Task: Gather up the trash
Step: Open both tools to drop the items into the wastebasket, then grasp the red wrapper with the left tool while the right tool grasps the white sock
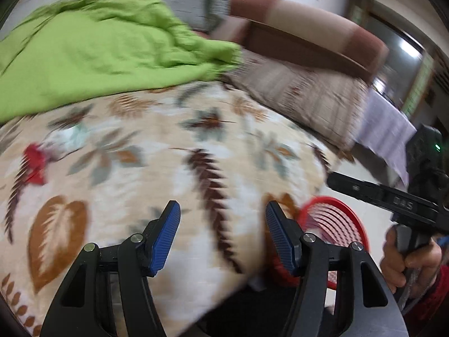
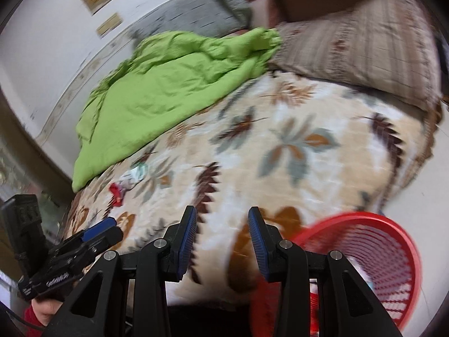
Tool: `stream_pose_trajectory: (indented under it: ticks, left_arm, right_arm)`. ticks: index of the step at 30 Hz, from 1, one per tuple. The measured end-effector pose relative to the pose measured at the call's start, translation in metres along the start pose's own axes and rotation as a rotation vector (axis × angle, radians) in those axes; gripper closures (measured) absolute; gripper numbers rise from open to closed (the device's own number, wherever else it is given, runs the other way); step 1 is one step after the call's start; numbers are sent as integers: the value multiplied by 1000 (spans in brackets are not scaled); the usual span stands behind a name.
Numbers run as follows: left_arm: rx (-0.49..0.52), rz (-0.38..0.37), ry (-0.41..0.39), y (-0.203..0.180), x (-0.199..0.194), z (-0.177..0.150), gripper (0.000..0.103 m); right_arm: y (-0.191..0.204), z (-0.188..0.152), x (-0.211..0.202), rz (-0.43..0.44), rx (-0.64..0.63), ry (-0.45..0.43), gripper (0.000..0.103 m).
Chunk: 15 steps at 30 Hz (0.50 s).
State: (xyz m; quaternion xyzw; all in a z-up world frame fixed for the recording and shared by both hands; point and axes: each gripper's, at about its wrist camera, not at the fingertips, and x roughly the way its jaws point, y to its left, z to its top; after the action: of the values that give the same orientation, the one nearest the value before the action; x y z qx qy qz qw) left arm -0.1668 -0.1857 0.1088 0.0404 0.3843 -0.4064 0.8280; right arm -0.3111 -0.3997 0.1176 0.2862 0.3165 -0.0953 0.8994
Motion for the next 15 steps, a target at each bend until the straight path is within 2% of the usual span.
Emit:
stream_pose_trajectory:
  ticks: [5, 8, 11, 13, 15]
  left_arm:
    - [-138, 163, -47, 81, -14, 2, 41]
    - [-248, 282, -83, 144, -22, 8, 41]
    - [-308, 376, -88, 192, -15, 19, 40]
    - [-347, 384, -93, 218, -8, 26, 40]
    - [-388, 359, -91, 240, 4, 32, 40]
  right_arm:
    - [54, 4, 39, 65, -97, 54, 61]
    - [75, 3, 57, 86, -144, 82, 60]
    - [90, 3, 78, 103, -173, 113, 59]
    - [96, 6, 93, 111, -184, 134, 58]
    - [100, 8, 102, 114, -192, 144, 58]
